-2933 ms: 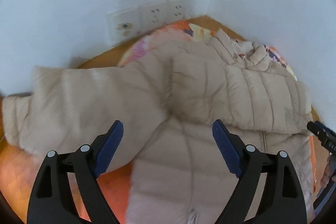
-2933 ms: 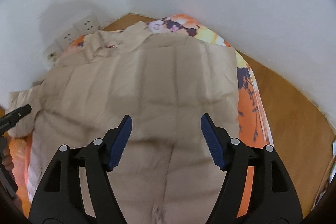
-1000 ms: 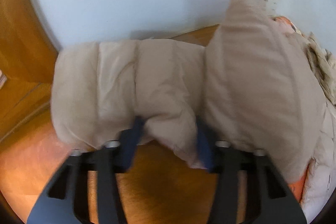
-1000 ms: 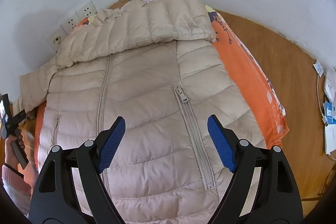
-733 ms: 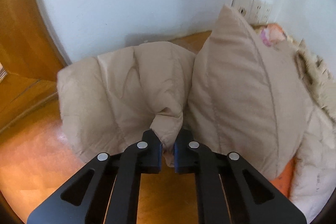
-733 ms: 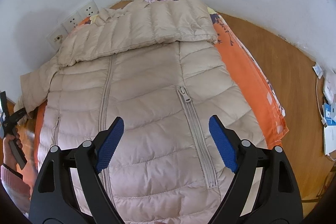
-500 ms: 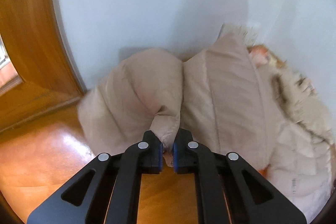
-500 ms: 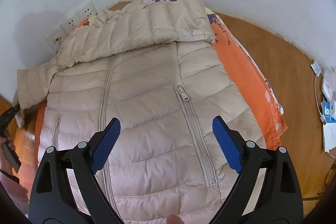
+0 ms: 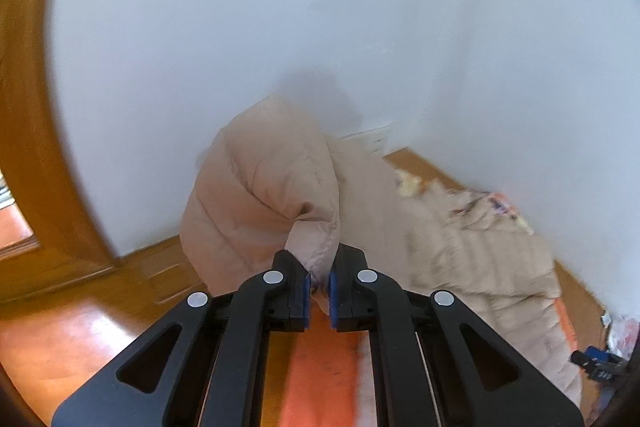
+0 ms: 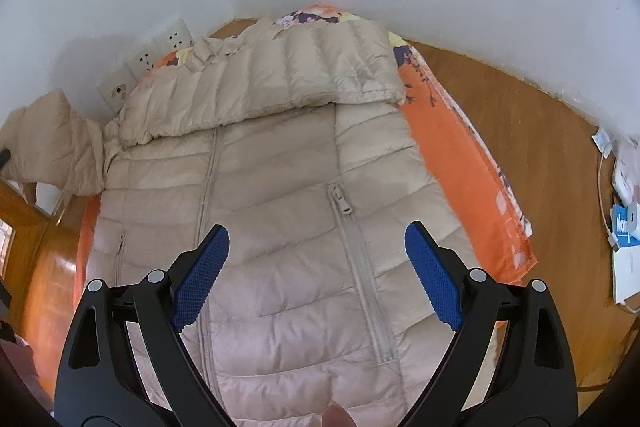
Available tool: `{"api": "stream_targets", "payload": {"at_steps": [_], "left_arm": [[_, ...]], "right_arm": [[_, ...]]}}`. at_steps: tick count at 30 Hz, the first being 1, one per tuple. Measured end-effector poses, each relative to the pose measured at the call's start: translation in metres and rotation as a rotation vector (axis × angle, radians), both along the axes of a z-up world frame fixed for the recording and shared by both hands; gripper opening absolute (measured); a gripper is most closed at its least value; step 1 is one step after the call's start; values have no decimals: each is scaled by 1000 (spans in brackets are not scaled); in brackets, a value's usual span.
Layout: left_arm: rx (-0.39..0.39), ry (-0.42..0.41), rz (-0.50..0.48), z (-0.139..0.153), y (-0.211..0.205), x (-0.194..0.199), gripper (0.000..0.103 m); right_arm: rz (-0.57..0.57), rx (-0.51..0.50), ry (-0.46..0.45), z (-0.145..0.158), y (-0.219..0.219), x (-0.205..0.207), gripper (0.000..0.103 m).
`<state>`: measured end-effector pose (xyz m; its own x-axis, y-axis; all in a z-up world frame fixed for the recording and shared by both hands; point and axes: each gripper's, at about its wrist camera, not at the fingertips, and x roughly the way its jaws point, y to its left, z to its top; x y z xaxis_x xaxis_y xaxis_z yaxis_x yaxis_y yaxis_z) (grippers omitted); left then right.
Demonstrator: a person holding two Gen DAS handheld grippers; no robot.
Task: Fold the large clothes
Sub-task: 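Lift the held sleeve and fold it across the jacket body with the left gripper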
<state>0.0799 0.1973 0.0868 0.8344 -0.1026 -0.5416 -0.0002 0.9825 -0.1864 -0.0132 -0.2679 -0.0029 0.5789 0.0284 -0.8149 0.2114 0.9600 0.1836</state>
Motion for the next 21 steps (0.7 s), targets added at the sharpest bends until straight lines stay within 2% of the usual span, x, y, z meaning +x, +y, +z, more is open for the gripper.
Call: {"api": "stream_targets", "payload": {"at_steps": [4,10,14,18,21], "left_arm": [[7,-27,-48,14,-41,5,7],[6,-27,-132,17,-106,17,7],[18,0,-178,6,-147,28,7],[20,65,-226,-17,-184,42,7],[50,133,-271,-42,-212,49,7]], "right_arm": [[-6,1,-7,3,-13,-2,89],[-17,1,-12,6,-38,-1,89],[-26,-5,-10,5,-56,-1,89],[-34,3,-5,1,-72,0,89],[-37,4,0,-2,-80,1,89]]}}
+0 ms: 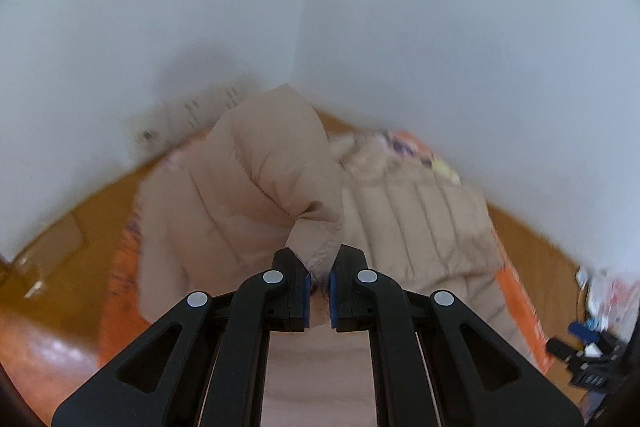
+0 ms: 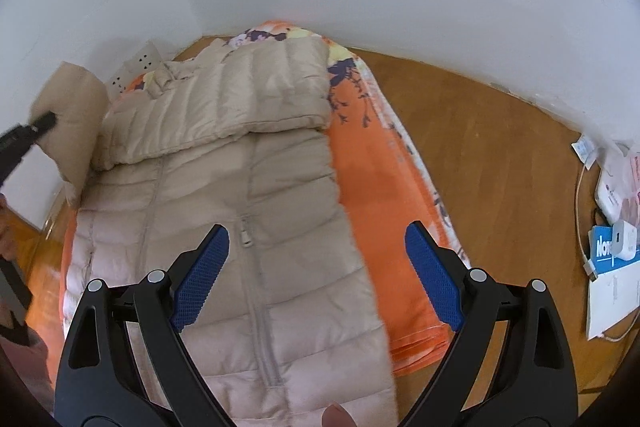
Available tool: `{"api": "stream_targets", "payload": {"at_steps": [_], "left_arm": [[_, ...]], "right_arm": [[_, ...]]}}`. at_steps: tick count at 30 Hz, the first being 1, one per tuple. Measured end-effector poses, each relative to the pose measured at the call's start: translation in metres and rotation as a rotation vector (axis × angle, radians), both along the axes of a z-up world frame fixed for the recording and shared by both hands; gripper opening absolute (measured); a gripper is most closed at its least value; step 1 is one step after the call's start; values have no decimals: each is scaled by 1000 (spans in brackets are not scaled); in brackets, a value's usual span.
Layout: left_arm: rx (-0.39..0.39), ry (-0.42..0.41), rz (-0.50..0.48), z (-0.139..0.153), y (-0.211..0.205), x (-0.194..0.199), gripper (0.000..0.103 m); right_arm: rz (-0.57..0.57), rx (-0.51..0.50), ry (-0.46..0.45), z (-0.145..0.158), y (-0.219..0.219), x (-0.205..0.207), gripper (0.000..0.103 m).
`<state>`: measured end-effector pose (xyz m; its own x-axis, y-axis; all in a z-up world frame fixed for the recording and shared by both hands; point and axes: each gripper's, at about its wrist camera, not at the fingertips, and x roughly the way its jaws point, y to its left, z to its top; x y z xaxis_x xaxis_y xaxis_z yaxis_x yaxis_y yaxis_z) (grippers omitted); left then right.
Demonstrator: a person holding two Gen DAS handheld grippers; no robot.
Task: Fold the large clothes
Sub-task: 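Lift the held sleeve and fold it across the jacket body with the left gripper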
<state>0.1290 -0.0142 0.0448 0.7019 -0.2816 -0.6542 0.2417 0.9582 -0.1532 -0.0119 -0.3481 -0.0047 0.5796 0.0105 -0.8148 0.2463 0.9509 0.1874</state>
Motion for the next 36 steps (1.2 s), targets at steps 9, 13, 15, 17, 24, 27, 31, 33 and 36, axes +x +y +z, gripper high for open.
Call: {"api": "stream_targets", "payload": {"at_steps": [9,13,15,17,24,27,31,33,36], "left_arm": [[67,120,-40,-56,-43,16,7],[85,144,-46,-74,-52,23,10],[91,153,-54,-80,-55,24,13],[102,154,-57,-84,-59,25,22],[131,126,-89,-72,-67,8,70],[135,118,-98,-62,-65,1,74],[148,107,-99,-48,-60,-7,80],[147,106,-94,-42,-54,-11,81],[149,114,-74,-36,-42,-15,81]], "right_arm": [[-1,26,20,-14,-19,9,89],[5,32,27,-17,-22,15,89],[10,32,32,-19,-22,17,89],[16,31,36,-19,-22,19,89],[22,19,34,-17,-21,24,89],[26,16,27,-14,-18,25,89],[37,12,19,-11,-10,25,89],[50,8,18,-9,-4,26,89],[72,8,12,-6,6,28,89]]}}
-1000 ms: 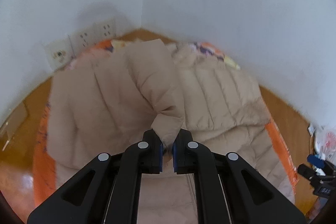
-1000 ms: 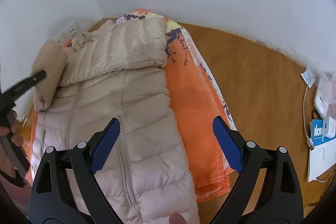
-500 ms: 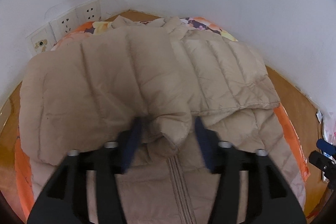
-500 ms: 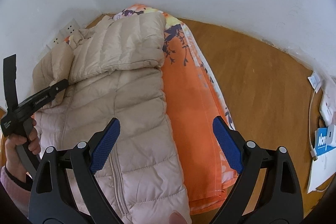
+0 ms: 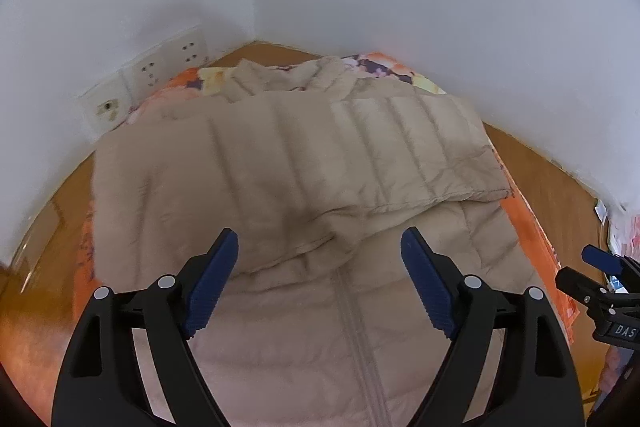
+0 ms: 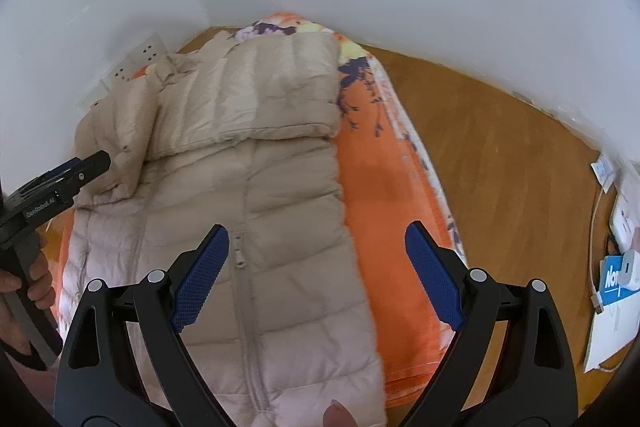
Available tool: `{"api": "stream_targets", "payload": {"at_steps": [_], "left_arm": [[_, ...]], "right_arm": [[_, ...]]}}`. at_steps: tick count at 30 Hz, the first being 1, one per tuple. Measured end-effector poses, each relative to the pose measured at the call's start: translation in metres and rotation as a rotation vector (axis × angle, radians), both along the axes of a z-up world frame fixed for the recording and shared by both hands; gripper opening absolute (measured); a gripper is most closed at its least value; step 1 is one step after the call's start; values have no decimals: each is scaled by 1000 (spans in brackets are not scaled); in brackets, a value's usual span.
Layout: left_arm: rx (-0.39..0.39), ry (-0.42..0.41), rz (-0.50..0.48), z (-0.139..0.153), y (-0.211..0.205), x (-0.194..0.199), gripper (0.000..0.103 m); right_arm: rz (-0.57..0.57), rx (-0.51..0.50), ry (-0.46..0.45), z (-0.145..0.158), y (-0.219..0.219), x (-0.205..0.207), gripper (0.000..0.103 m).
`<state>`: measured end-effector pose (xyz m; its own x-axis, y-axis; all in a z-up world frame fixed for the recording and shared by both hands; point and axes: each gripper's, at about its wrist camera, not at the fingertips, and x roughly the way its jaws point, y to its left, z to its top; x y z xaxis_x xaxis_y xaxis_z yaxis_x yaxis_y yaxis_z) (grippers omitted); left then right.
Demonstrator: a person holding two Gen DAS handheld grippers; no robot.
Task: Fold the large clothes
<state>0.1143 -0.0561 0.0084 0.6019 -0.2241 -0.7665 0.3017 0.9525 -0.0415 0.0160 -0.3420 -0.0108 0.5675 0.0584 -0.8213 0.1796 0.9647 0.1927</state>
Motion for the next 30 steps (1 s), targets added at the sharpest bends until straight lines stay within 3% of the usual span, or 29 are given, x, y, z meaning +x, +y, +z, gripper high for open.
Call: {"api": "stream_targets", "payload": {"at_steps": [11,19,30], "left_arm": [[20,13,112,4,69,-12,81],[5,28,231,-1,122,-12,81],[6,59,295,-16,163,-8,81]], "right_arm": [[117,-2,-40,19,54,21,89],[244,-14,-73,30,117,51,89],[390,-19,-54,14,210,95,89]]}}
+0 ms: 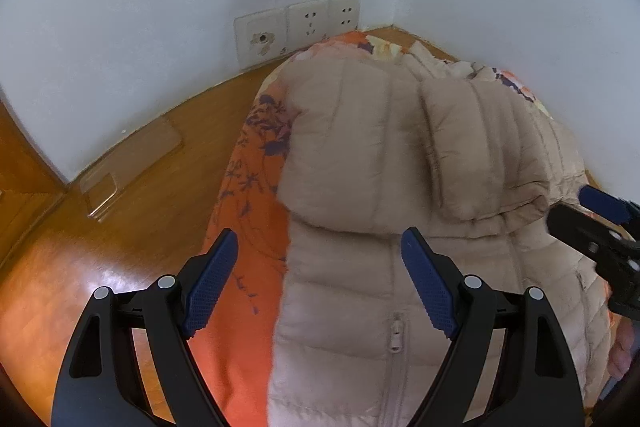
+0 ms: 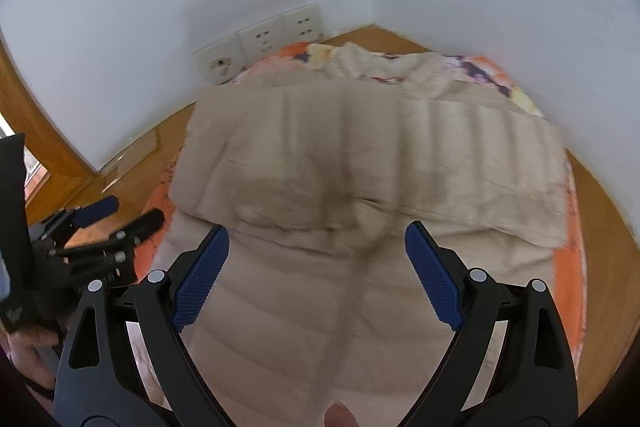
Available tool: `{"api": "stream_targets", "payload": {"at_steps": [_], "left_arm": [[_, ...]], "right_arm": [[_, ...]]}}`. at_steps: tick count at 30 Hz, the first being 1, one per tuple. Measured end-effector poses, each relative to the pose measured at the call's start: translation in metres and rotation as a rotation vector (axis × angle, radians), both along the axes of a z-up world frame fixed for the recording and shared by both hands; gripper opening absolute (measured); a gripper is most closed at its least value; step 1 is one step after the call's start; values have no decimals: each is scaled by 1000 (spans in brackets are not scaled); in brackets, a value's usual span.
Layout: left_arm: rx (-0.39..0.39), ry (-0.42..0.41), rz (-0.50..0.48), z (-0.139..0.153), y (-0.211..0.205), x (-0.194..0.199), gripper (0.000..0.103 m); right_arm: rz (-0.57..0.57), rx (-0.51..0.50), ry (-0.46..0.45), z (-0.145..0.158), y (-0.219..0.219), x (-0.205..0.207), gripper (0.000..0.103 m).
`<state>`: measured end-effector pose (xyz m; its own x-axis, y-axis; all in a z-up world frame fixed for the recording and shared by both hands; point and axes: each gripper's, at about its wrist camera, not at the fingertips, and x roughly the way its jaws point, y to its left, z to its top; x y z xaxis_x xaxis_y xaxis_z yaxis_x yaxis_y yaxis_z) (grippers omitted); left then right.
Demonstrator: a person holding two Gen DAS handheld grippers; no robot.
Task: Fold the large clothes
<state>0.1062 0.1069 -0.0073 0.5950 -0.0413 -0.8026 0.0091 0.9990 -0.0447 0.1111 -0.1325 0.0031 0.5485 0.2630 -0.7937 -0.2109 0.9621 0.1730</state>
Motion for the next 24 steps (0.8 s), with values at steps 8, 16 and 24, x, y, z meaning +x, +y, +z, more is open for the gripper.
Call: {"api": "stream_targets", "payload": {"at_steps": [8,16,24], "left_arm": [[-8,20,18,-11,16,1,81],[-9,26,4,-16,17,1,81],[-11,10,-22,-10,6,7,81]], "right_arm": [[20,-34,41,-32,39,31,87],[-1,-81,98,-59,38,46,46],[-72,20,67,-29,-1,38,20]]}}
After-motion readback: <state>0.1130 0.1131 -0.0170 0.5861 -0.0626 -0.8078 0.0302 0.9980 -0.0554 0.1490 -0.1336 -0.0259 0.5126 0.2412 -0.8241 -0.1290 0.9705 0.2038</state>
